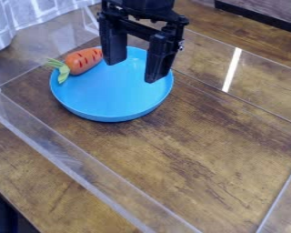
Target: Remove the carrot from inside the blue tray and put it on the table
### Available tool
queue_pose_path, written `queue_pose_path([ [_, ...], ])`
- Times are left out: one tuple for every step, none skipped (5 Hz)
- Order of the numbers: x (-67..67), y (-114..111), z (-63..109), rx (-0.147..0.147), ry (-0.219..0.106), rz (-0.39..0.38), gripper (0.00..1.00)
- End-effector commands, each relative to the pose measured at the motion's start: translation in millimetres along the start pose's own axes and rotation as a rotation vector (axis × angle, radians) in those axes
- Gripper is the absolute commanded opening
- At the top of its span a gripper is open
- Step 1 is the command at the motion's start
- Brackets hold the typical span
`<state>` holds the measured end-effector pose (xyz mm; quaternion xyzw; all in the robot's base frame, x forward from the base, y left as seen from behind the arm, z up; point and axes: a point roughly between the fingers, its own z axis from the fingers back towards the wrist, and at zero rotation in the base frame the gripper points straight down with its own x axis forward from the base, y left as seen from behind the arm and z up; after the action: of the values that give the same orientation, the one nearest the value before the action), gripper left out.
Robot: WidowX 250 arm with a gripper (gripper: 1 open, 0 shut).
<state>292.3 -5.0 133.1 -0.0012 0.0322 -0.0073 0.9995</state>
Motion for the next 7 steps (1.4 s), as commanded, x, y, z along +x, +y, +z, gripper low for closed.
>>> queue_pose_path([
  [0.2, 3, -4.7, 0.002, 0.013, -0.005, 1.0],
  [2.4, 20, -5.1, 0.014, 0.021, -0.022, 1.0],
  [5.4, 36, -6.2, 0.03, 0.025, -0.047, 1.0],
  [6.3, 43, -9.1, 0.036, 0.031, -0.078, 1.0],
  [7.6, 50, -11.8, 0.039, 0.033, -0.109, 1.0],
  [9.5, 57, -14.9, 0.043, 0.037, -0.137, 1.0],
  [12.1, 64, -17.3, 0.047, 0.039, -0.163, 1.0],
])
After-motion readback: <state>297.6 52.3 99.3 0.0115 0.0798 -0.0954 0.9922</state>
